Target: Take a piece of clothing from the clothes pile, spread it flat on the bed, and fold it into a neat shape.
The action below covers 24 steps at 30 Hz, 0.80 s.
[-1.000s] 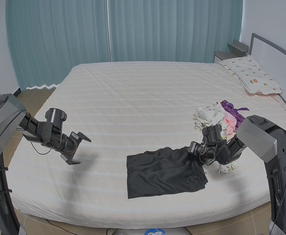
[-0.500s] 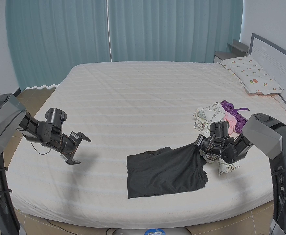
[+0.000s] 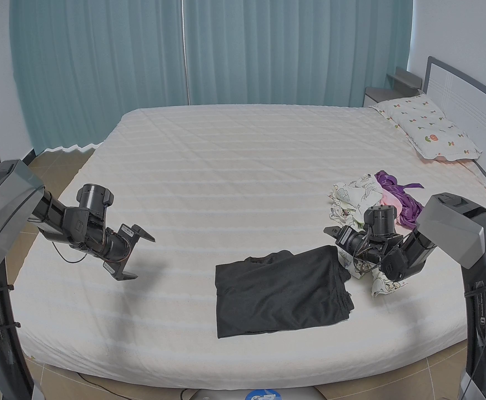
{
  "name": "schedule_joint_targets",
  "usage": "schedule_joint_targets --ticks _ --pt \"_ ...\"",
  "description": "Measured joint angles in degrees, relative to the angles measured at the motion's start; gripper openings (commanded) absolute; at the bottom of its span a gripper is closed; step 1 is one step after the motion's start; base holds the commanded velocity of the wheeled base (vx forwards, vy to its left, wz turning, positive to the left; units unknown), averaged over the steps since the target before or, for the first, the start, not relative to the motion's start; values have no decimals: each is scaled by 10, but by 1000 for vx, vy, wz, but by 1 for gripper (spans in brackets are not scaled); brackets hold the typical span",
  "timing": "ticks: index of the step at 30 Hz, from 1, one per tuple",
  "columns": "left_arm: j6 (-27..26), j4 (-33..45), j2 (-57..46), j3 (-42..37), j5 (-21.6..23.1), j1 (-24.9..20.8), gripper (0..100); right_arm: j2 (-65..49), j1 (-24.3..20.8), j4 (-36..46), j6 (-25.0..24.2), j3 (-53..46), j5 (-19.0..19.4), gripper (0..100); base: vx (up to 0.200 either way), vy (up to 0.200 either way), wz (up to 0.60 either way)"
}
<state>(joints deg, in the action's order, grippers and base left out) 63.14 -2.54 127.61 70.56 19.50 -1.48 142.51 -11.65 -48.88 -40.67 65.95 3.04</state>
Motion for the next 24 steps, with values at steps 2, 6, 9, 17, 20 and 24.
schedule_joint_targets --ticks 2,6,9,17,20,24 --pt "0 0 0 0 0 0 100 -16 0 -4 1 -32 11 100 0 0 0" --pt "0 0 0 0 0 0 100 -50 -6 -16 12 -114 31 100 0 0 0" --pt "0 0 0 0 0 0 100 -75 -11 -34 27 -183 42 100 0 0 0" --pt "-1 0 0 0 0 0 100 -111 -22 -101 93 -322 70 100 0 0 0" --pt "0 0 0 0 0 0 100 -109 -28 -106 100 -339 73 100 0 0 0" --pt "0 0 0 0 0 0 100 -98 -34 -107 107 -337 73 0 0 0 0"
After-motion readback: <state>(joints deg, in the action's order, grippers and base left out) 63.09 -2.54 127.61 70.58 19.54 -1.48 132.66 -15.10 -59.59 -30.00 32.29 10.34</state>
